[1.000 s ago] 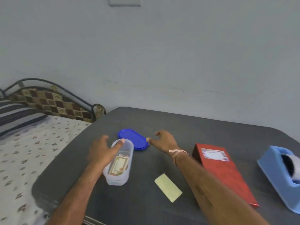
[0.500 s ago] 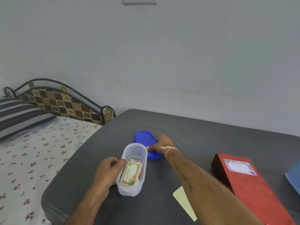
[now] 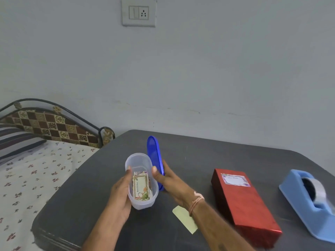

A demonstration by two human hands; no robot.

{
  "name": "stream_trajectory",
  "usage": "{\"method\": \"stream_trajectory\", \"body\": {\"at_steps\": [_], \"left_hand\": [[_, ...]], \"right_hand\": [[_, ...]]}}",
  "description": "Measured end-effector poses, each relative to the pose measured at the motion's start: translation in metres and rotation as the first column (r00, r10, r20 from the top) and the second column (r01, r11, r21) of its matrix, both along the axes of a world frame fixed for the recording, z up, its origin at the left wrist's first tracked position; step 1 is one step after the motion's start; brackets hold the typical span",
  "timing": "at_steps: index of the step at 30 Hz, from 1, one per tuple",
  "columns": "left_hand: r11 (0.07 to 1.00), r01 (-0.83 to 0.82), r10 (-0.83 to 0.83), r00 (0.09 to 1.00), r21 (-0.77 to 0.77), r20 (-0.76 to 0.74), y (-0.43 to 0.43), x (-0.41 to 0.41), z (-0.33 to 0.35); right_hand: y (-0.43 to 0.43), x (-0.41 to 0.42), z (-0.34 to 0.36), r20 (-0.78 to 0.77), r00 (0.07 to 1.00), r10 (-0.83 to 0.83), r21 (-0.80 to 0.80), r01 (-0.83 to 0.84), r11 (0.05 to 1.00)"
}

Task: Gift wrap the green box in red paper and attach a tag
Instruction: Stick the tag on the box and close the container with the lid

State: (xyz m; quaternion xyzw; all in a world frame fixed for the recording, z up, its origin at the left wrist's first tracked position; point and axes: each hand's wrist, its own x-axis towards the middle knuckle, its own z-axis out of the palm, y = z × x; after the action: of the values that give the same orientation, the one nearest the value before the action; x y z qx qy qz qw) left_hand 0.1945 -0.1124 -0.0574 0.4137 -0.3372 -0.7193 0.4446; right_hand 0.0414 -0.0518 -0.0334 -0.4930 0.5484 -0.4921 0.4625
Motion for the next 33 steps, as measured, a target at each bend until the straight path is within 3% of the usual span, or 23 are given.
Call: {"method": "stream_trajectory", "body": {"at_steps": [5, 12, 16, 20, 33], "left_hand": [[0.995, 0.003, 0.019, 0.973, 0.095, -0.229, 0.021, -0.011, 0.015], [0.991, 0.131, -0.118, 0.928, 0.013, -0.353, 0.051, -0.002, 0.022], [0.995, 0.098, -0.104, 0.926, -0.034, -0.363, 0.058, -0.006, 0.02], [0.988, 0.065, -0.102, 0.955, -0.138, -0.28, 0.066, -0.014, 0.021], [0.991, 0.034, -0.046, 0.995, -0.132, -0.089, 0.069, -0.01, 0.019]], "right_hand": [[0.03, 0.012, 0.013, 0.01, 0.999, -0.041, -0.012, 0.041, 0.999], [0.042, -0.001, 0.02, -0.039, 0.997, -0.066, 0.061, 0.069, 0.996], [0.053, -0.003, 0.021, -0.084, 0.994, -0.065, 0.049, 0.069, 0.996], [0.06, 0.002, 0.015, -0.117, 0.987, -0.106, 0.005, 0.107, 0.994], [0.065, 0.02, 0.003, -0.167, 0.968, -0.188, -0.059, 0.18, 0.982]]}}
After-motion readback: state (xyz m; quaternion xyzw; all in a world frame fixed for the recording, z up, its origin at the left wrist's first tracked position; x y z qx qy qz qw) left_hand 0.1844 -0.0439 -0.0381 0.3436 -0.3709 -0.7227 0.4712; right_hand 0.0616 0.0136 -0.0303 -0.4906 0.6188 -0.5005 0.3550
